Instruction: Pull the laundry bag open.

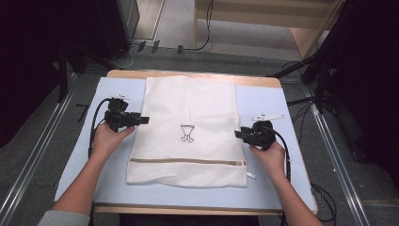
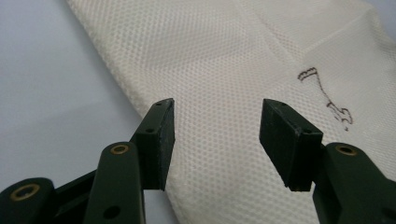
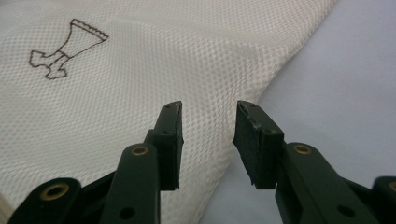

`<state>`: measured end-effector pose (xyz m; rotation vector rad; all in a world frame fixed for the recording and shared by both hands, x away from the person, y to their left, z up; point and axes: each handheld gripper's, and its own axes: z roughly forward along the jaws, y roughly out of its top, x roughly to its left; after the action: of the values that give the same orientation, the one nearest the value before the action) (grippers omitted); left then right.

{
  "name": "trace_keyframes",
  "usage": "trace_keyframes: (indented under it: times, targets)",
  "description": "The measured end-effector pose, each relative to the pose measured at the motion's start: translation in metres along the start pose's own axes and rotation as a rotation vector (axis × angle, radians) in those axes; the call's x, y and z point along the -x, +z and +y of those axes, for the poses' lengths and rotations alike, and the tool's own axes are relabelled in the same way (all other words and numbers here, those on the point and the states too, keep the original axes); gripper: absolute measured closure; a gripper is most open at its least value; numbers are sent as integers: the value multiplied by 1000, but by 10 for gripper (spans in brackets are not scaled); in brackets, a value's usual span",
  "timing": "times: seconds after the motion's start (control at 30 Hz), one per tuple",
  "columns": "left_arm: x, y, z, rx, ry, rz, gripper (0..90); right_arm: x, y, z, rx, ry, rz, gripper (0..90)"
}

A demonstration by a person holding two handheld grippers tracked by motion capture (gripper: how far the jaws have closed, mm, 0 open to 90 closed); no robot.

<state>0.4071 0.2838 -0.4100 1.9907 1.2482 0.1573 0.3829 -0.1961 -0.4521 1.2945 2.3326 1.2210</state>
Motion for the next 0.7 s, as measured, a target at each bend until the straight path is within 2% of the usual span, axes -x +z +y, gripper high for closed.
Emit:
trace_keyframes:
  times: [0.13,0.2,0.23,0.33,0.37,0.4,0.43,0.5,0.53,0.63,0.67,0.7]
  targets:
    - [15,-9,0,14,3,-44,471,-8,-13,-7,-3,-21,26,654]
    - [18,-10,-1,13,13,-45,473,-11,-19,-11,4,-22,34,670]
    - [26,-11,-2,13,30,-48,477,-13,-21,-12,7,-28,36,677]
    - [34,-11,-2,9,47,-58,499,-18,-27,-17,4,-35,44,712]
    - [42,-10,-3,3,72,-63,509,-20,-28,-19,-2,-35,45,719]
    - [42,-10,-3,3,72,-63,517,-20,-28,-19,-2,-35,45,719]
    - [51,-9,-4,-2,87,-71,528,-23,-31,-23,-11,-37,48,743]
    - [58,-8,-4,-9,97,-89,541,-25,-33,-26,-17,-38,51,756]
    - [58,-8,-4,-9,97,-89,557,-25,-33,-26,-17,-38,51,756]
    - [72,-5,-6,-19,117,-128,646,-28,-37,-33,-35,-31,59,808]
    - [72,-5,-6,-19,117,-128,687,-28,-37,-33,-35,-31,59,808]
    - [79,-4,-7,-10,127,-153,737,-29,-38,-37,-51,-30,62,855]
